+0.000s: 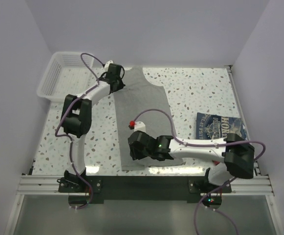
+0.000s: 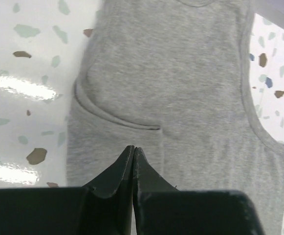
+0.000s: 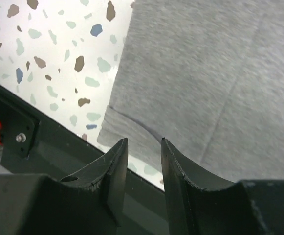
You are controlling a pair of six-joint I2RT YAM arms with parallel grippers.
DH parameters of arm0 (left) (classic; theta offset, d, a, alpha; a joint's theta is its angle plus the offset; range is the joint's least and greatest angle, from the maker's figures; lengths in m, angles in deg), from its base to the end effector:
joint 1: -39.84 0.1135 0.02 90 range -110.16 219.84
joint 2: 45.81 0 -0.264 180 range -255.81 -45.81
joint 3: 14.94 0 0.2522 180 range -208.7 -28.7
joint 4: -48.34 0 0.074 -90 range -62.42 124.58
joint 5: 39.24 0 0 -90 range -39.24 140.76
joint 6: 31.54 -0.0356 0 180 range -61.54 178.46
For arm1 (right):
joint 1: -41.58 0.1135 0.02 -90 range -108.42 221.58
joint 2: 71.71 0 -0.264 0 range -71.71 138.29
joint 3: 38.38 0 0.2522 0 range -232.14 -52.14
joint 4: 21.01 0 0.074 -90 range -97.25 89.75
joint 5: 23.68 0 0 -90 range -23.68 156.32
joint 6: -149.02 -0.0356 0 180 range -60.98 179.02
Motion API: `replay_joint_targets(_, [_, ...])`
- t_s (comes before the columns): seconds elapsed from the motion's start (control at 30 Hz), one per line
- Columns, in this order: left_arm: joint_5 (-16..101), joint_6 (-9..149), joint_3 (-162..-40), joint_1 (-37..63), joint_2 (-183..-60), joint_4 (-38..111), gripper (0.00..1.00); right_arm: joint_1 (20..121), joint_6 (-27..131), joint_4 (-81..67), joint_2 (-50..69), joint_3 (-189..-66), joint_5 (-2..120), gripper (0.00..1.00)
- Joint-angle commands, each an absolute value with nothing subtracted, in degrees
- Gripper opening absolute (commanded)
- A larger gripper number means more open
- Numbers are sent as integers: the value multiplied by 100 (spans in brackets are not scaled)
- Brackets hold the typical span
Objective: Fold and stack the tank tops
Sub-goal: Fold the tank top
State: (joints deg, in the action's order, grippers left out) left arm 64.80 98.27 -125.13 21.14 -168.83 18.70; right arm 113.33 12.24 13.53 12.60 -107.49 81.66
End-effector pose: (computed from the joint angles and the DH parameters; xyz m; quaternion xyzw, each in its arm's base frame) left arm 0.4667 -0.1489 0.2056 -0.2148 0.8840 -0.0979 0.4036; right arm 0.1052 0.2888 0.2274 -0.1563 0.9184 0.2291 0.2820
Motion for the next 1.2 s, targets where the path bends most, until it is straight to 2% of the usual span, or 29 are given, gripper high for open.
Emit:
replay_joint_targets(0.0, [6377,9915,-12232,2348,-16807,1859,4,11374,1700,1297,1932,-11409,8153,37])
replay_joint_targets(0.2, [6192,9863,-11932,2481,-16886,1991,2,11549,1938,1331,2725,-12121,8003,38])
replay_joint_targets(0.47, [6201,9687,-12336,2586,-17413,1639,2,11884,2035,1727,3595,-12711,8197,39])
replay_joint_targets(0.8, [6175,9529,-12898,2753,-17844,1419,3,11928,2114,1429,4122,-12957,7547,38])
replay_joint_targets(1.17, [6113,9388,-13013,2859,-17993,1489,8,11963,2342,1147,4089,-13230,7159,37])
